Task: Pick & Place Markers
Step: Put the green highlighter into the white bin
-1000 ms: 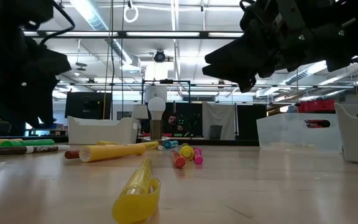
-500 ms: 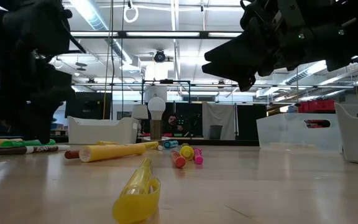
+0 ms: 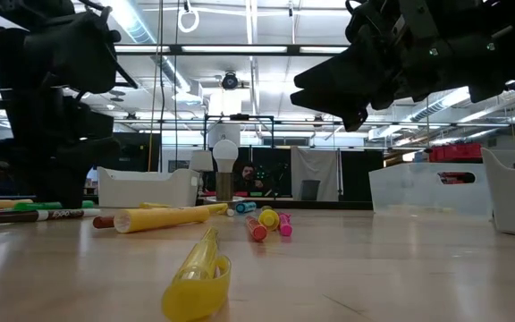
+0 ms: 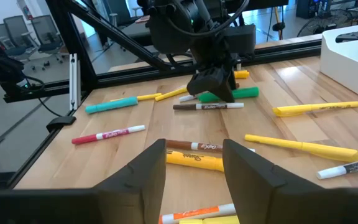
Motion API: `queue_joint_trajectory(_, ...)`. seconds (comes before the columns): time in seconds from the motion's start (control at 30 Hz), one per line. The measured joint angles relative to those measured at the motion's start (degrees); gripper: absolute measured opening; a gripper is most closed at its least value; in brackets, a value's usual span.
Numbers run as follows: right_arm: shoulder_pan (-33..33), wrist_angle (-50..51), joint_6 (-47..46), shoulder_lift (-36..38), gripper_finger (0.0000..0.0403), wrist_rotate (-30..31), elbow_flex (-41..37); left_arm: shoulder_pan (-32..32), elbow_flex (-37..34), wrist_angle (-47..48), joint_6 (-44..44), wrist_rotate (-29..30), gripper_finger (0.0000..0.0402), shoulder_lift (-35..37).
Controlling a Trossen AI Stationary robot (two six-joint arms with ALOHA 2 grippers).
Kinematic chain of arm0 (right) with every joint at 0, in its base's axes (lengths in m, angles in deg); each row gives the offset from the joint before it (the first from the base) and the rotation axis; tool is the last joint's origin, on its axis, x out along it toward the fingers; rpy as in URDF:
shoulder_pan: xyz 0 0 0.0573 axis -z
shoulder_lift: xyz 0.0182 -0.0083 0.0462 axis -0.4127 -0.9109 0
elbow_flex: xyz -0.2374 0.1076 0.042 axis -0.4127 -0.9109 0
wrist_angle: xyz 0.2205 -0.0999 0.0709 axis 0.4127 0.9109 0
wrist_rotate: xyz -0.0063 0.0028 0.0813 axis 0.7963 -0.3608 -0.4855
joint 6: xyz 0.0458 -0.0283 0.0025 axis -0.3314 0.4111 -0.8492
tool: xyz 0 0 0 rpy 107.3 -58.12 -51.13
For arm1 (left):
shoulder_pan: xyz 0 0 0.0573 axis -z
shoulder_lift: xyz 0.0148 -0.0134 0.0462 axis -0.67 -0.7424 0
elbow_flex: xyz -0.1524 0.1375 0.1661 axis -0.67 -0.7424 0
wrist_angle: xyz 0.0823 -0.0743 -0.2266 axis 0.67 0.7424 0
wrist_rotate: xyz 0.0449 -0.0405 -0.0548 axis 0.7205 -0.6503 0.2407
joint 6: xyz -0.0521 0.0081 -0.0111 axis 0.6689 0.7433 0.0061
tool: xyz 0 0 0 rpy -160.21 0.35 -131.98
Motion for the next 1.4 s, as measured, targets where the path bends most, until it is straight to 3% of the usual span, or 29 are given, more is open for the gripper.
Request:
queue_joint_trajectory(0.37, 0.0, 0.0, 0.0, 0.0, 0.0159, 0.0, 0.0, -0.1, -0.1, -0.3, -0.1, 1.9, 0.0073, -0.1)
queue_joint_trajectory(0.63, 0.0, 0.0, 0.0, 0.0, 0.0159, 0.0, 0.0, -0.3, -0.1, 0.8, -1.7, 2.7, 0.0079, -0.1)
queue_joint_trajectory(0.9, 0.0, -0.1, 0.0, 0.0, 0.0159, 0.0, 0.0, -0.8, 4.4, 14.7, -2.8, 4.3, 0.0075, 1.4)
queue_joint_trajectory(1.17, 0.0, -0.5, 0.0, 0.0, 0.0159, 2.0, 0.0, -9.5, 13.3, 25.2, -19.5, 10.8, 0.0077, 5.2)
queue_joint_trajectory(1.4, 0.0, -0.6, 0.0, 0.0, 0.0159, 2.0, 0.0, -26.0, 19.5, 23.4, -48.0, 11.6, 0.0085, 6.8)
